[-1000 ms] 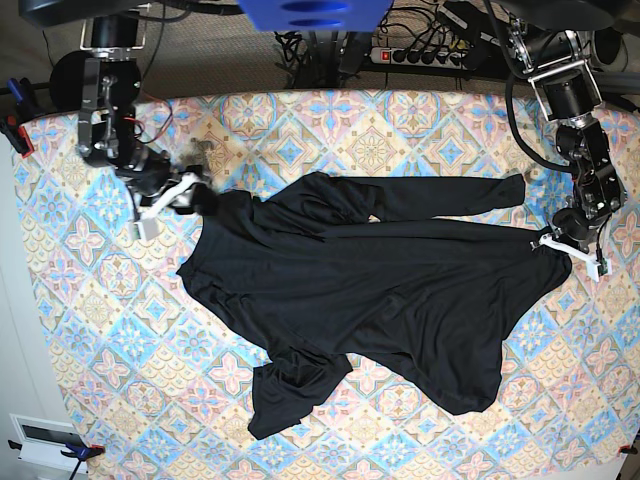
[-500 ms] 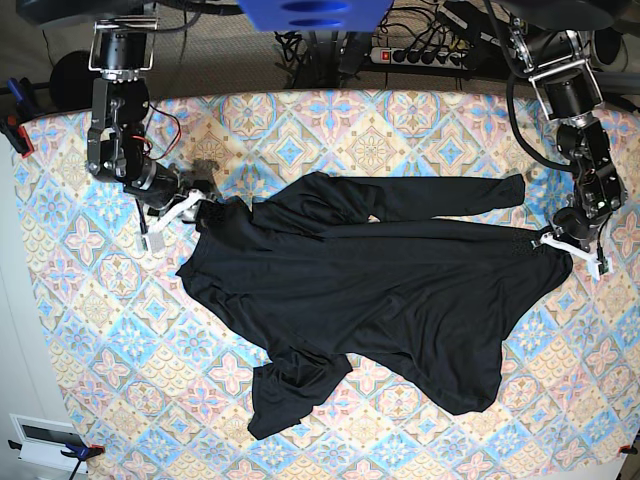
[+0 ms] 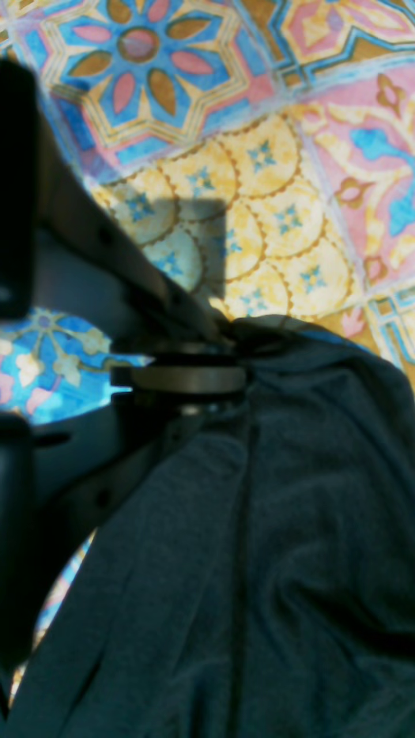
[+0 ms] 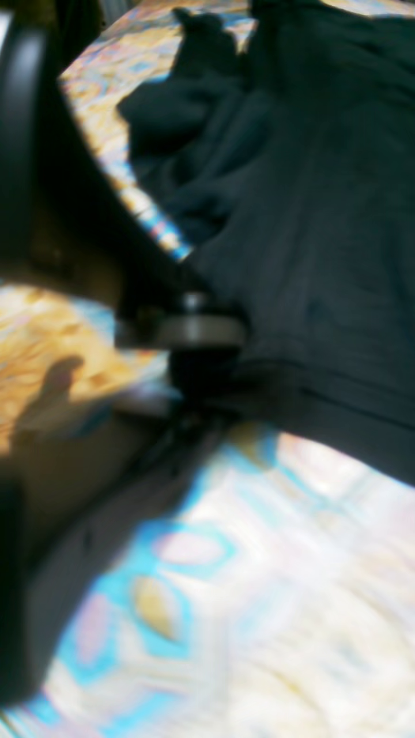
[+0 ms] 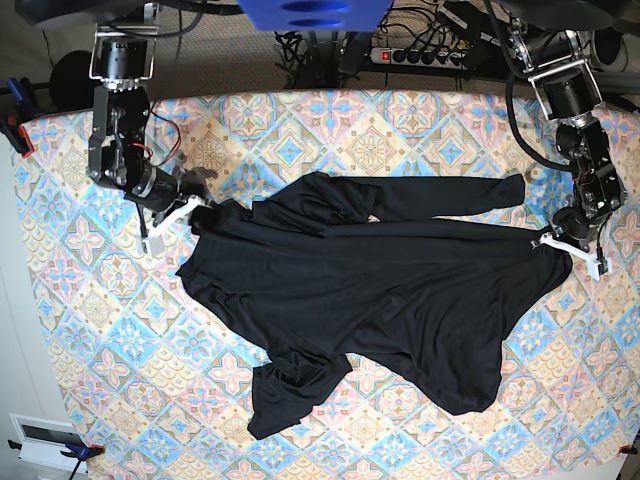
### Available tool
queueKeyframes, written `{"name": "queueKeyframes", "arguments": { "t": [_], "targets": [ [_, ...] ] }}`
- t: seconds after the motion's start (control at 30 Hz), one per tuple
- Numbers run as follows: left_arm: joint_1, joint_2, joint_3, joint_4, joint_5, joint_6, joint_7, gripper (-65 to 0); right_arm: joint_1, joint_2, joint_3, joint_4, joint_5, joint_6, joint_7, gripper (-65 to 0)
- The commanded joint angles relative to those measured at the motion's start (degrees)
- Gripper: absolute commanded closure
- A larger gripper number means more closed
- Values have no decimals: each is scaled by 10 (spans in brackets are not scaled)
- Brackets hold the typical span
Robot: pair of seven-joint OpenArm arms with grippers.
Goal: Layout the t-shirt on the table in an organized manner, then fold the t-shirt properly
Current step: 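Pull the shirt taut between both grippers, stretching it wide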
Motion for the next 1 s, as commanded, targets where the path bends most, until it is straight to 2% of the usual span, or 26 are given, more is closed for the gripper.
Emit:
{"name": "queueKeyframes", "arguments": {
  "t": [0.0, 0.03, 0.33, 0.53, 0.67, 0.8, 0.9, 0.97],
  "targets": [
    [-11, -12, -3, 10, -3, -2, -9, -5, 14, 7, 5, 11, 10, 5, 11, -31],
    [-11, -12, -3, 10, -3, -2, -9, -5, 16, 7, 8, 11, 10, 5, 11, 0],
    [-11, -7, -1, 10, -4, -3, -10, -5, 19, 12, 133, 18, 10, 5, 9, 0],
    [-12, 21, 0, 10, -4, -3, -10, -12, 27, 72, 173, -3, 10, 5, 11, 0],
    [-14, 34, 2, 10, -4, -3, -6, -74, 51, 106, 186, -39, 9, 5, 11, 0],
    [-14, 39, 47, 10, -4, -3, -10, -158, 72, 129, 192, -68, 9, 5, 11, 0],
    [-14, 39, 60, 10, -5, -3, -7, -220, 85, 140, 192, -84, 4, 5, 11, 0],
    [-12, 39, 58, 10, -12, -3, -6, -252, 94, 140, 192, -86, -25, 5, 11, 0]
  ]
}}
